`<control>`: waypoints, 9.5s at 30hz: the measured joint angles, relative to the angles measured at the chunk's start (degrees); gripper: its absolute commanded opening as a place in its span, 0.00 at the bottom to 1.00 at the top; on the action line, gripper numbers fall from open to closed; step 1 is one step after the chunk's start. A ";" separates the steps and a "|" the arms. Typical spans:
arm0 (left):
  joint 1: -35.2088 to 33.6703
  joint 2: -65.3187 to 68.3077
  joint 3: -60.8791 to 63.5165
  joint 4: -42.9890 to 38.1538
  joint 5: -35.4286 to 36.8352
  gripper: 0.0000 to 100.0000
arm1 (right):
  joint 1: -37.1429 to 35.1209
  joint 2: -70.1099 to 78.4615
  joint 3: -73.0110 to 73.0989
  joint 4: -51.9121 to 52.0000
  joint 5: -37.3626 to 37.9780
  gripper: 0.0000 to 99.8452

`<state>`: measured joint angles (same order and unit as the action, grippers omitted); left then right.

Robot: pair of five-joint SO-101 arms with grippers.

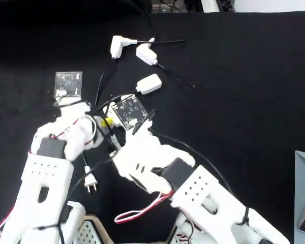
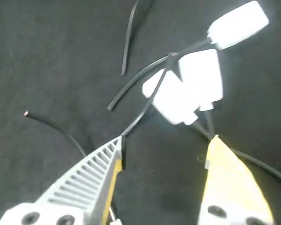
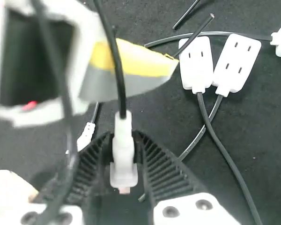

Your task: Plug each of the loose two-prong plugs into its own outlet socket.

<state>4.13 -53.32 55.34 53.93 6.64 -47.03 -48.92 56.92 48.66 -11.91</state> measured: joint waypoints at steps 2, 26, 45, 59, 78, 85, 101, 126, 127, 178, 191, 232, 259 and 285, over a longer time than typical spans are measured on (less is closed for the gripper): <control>1.85 -5.36 0.53 2.46 0.09 0.29 | 0.00 0.00 0.00 0.00 0.00 0.01; 5.45 -41.85 13.19 9.85 -5.10 0.29 | 6.51 -0.09 2.02 0.00 0.09 0.01; -3.08 2.55 -8.79 8.53 -5.45 0.29 | 27.52 -0.09 7.91 -9.32 1.85 0.01; 5.19 55.47 -44.31 8.35 0.62 0.29 | 32.00 -0.09 8.44 -9.93 4.22 0.01; 7.74 85.36 -68.66 8.35 1.58 0.17 | 32.00 -0.09 8.44 -9.93 4.22 0.01; 7.82 85.45 -69.10 8.62 1.85 0.03 | 32.00 -0.09 8.44 -9.93 4.22 0.01; 7.91 69.89 -72.00 32.18 -12.22 0.03 | 32.00 -0.09 9.05 -9.93 4.22 0.01; 16.26 40.18 -16.00 11.69 -20.57 0.31 | 33.41 -0.09 4.75 2.64 7.12 0.01; 15.56 39.47 -16.00 11.78 -20.48 0.31 | 34.02 -0.09 4.75 2.64 7.74 0.01; -29.71 0.09 15.91 9.05 -22.33 0.31 | 2.46 -0.09 21.80 -28.13 13.63 0.01; -29.71 0.09 15.91 9.05 -22.33 0.31 | 2.55 10.46 21.80 -36.22 13.63 0.01; -29.63 -0.26 16.44 8.53 -22.33 0.31 | 1.23 20.57 14.59 -26.20 13.89 0.02; -19.43 -0.26 7.56 20.66 -29.01 0.31 | 2.99 -4.75 12.40 -0.26 14.07 0.14; 16.18 9.58 11.60 5.45 -22.24 0.31 | 22.15 -27.16 13.89 8.70 16.53 0.14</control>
<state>20.31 -43.74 66.95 59.38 -15.60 -24.88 -76.09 70.81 57.36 4.62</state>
